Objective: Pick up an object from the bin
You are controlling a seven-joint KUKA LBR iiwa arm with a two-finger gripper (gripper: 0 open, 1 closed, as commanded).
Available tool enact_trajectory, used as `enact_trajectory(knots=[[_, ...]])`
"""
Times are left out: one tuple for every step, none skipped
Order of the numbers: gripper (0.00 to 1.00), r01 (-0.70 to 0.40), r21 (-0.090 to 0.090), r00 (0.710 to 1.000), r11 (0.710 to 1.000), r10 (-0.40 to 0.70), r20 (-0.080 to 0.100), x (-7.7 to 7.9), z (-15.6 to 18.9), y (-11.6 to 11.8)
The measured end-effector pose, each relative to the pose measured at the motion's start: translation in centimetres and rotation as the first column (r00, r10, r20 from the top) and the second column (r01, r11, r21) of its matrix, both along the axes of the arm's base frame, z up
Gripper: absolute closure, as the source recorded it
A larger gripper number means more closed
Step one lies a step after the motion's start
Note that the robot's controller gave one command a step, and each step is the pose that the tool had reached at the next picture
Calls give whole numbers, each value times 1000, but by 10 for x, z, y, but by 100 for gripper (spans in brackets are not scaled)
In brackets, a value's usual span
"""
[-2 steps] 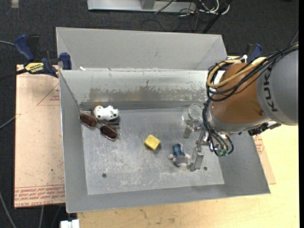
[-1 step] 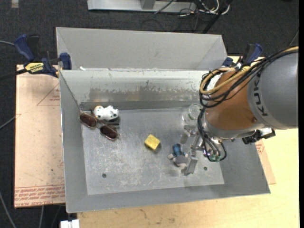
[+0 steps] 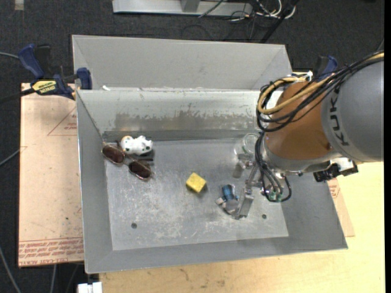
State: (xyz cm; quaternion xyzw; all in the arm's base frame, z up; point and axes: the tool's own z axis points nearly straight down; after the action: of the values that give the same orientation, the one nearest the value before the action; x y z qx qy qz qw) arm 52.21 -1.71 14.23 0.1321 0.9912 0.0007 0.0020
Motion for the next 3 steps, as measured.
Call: enact_trajectory(knots=[[0,101,1,995,995,-101,-1,-3,-66,-4],[100,66,1,998,998,-66,4,5,-82,-4],[100,60,0,998,998,-60,4,5,-81,-4]])
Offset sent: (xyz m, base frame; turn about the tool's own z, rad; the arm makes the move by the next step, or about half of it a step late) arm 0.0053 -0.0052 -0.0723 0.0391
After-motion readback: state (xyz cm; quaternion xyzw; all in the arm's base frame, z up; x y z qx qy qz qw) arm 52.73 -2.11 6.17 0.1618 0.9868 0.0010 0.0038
